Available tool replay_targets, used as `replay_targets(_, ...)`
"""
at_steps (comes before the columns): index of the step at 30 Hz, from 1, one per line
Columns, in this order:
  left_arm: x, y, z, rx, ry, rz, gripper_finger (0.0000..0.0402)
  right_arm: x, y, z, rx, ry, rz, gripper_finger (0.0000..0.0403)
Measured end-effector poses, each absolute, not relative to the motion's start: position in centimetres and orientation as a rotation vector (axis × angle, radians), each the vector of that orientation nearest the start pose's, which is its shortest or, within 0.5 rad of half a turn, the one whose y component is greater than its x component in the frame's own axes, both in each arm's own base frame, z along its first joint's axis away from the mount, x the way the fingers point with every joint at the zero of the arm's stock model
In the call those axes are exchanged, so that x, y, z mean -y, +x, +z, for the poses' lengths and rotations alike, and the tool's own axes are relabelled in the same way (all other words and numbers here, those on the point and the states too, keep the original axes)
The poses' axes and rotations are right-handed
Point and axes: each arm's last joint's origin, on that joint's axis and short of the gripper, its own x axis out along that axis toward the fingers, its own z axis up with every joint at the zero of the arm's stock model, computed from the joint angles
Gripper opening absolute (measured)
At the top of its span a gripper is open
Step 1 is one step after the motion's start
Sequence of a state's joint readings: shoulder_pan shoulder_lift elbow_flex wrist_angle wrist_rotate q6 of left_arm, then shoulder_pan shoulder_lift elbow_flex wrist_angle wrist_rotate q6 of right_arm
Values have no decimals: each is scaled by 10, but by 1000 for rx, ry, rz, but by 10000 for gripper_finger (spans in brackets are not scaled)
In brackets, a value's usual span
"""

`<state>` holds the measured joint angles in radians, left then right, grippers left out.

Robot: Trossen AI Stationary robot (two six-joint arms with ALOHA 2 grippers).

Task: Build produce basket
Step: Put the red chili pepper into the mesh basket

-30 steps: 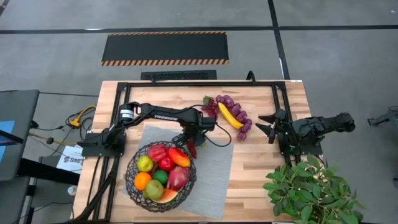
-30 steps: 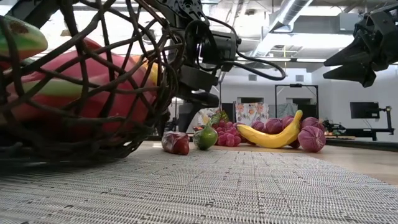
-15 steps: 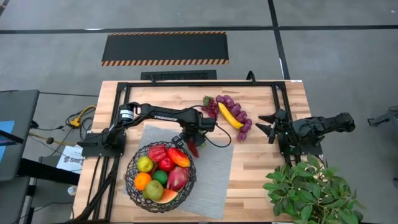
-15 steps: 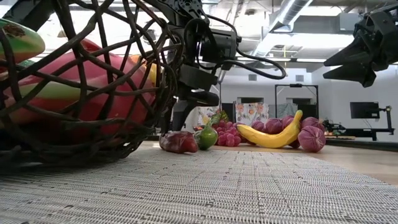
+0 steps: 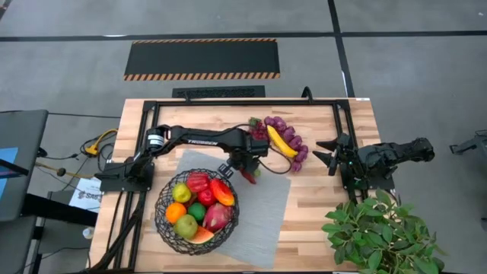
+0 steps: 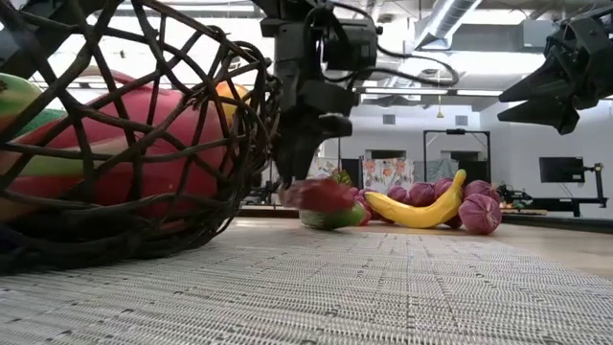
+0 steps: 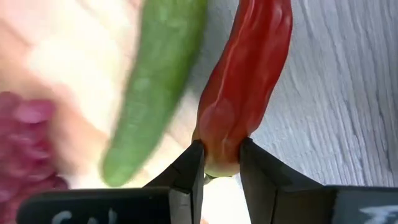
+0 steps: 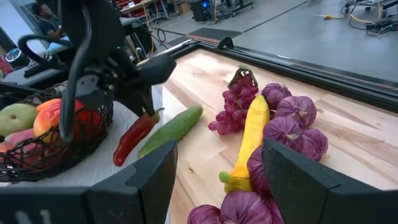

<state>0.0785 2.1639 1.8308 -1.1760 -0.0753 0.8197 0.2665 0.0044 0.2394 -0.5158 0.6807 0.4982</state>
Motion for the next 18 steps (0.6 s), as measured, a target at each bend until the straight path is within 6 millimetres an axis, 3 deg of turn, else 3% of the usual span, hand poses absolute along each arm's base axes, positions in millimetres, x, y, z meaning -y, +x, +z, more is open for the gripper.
replay_targets(7,-35,423,228,-1498,610,-442,66,0,69,195,-143,359,-463,255)
replay_targets(11,-31,423,263,-1497,605,-338,66,0,69,195,-143,359,-463,255)
replay_targets(18,16,414,327,-1394,458,-276,54,0,69,195,-143,359,-464,255)
